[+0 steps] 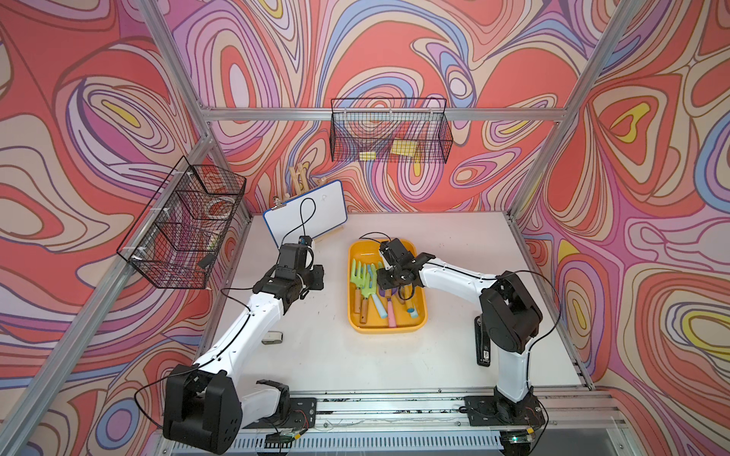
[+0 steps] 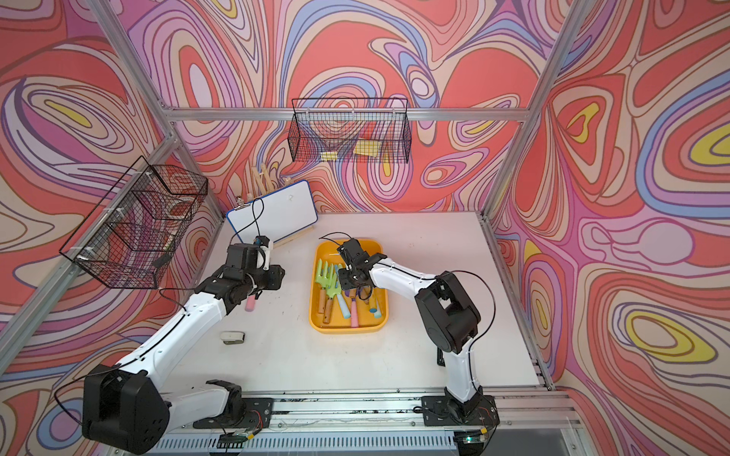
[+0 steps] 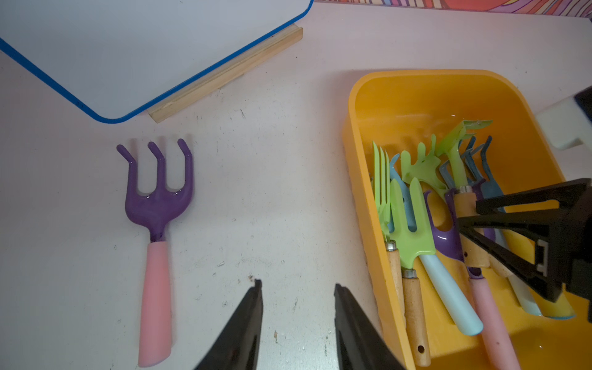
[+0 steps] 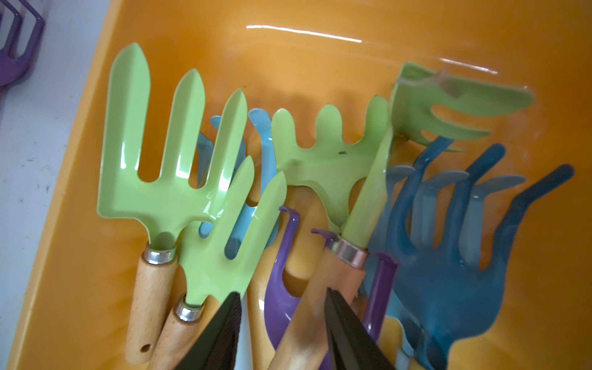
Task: Take the hand rake out of the storage box
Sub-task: Pick up the rake from the storage box.
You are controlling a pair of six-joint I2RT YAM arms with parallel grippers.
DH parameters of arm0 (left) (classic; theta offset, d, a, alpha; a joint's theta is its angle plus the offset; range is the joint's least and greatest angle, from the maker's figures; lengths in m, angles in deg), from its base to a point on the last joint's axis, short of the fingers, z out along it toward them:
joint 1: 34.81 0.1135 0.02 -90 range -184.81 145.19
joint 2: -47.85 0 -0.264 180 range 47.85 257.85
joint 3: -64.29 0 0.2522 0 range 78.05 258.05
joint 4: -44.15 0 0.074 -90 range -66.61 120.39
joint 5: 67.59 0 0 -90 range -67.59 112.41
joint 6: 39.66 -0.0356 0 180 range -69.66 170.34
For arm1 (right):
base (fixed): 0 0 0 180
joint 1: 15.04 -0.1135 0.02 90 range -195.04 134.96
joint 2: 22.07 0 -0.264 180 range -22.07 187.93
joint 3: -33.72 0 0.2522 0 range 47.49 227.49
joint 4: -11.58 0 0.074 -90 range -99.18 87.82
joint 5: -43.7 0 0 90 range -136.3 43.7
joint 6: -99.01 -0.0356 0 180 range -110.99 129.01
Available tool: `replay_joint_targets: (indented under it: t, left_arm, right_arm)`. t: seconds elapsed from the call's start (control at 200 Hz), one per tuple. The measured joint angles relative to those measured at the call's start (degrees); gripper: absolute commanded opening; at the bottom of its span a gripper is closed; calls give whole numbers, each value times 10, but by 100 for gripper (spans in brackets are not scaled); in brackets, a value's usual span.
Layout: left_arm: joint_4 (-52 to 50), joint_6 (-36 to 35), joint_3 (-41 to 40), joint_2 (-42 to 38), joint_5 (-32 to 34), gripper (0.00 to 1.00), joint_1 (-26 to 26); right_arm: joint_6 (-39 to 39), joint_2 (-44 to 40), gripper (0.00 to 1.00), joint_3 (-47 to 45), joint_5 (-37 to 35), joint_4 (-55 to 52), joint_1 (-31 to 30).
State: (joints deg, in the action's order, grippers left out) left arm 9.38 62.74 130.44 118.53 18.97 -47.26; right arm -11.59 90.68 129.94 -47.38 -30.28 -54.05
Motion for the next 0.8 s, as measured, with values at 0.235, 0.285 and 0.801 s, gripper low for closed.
replay_joint_targets:
  t: [0.235, 0.285, 0.801]
  left_arm:
    - [0, 0, 0, 0, 0, 42, 0]
    - [0, 0, 0, 0, 0, 42, 0]
    - [0, -2, 0, 0, 2, 42, 0]
  right_arm:
    - [0, 0, 51, -5, -32, -7, -7]
    - [0, 0, 51, -8, -39, -9, -7]
    - [-1, 48, 53, 16, -65, -13, -7]
